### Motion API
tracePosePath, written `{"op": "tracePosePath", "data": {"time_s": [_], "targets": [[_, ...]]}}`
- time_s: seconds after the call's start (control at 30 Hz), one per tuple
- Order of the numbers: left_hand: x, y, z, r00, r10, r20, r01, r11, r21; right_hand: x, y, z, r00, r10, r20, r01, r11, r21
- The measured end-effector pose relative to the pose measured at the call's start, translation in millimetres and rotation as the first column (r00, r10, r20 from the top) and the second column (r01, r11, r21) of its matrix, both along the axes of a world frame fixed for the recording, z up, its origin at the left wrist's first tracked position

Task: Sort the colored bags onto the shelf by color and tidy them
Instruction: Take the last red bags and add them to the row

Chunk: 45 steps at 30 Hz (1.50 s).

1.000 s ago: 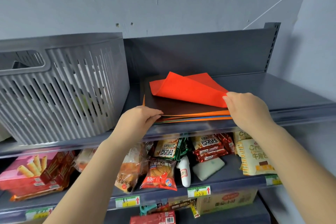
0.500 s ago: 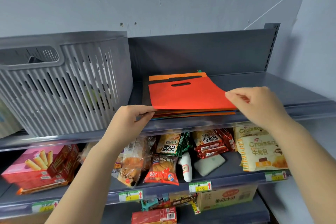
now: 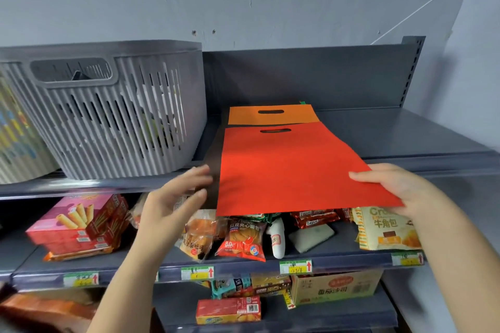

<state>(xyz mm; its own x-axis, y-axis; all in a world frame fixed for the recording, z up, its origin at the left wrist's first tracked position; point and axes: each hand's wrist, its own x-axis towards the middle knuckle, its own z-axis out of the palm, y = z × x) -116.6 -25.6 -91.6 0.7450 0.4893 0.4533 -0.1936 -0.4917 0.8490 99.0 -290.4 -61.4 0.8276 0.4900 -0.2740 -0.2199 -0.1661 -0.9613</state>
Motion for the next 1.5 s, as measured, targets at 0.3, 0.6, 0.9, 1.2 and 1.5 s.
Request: {"op": "tracePosePath", "data": {"time_s": [0.3,0.6,0.9,1.2,1.5], "targets": [[24.3,-4.7,15.4,0.975,-0.003,-0.224,-0.131,0.806,-0.577,-19.3,-11.8,-22.7,0.998,-0.026,0.063,0.029,0.999,-0.045],[2.3,-0.2,-28.6,0.923,-0.205,-0.327,0.017,0.868,-0.496,-87.0,-25.9,-56.2,0.979,-0.192,-0.067,0.191,0.981,-0.021],[-36.0,-24.0,-99.0,0.841,-0.329,-0.429,0.282,0.944,-0.171,-229.5,-61.1,-115.9,0.879,-0.476,-0.019,0.471,0.874,-0.12],[-56.2,-99.9,-112.3,0.786,-0.563,-0.256,0.525,0.826,-0.206,-348.5,-124.4,-108.0,0.625,-0.745,0.232,0.777,0.622,-0.097],[-76.6,-205.7,-92.7,0.593,-0.784,-0.181,0.741,0.62,-0.257,-440.9,-203.9,-85.2,0.408,-0.898,0.166,0.912,0.409,-0.032]]}}
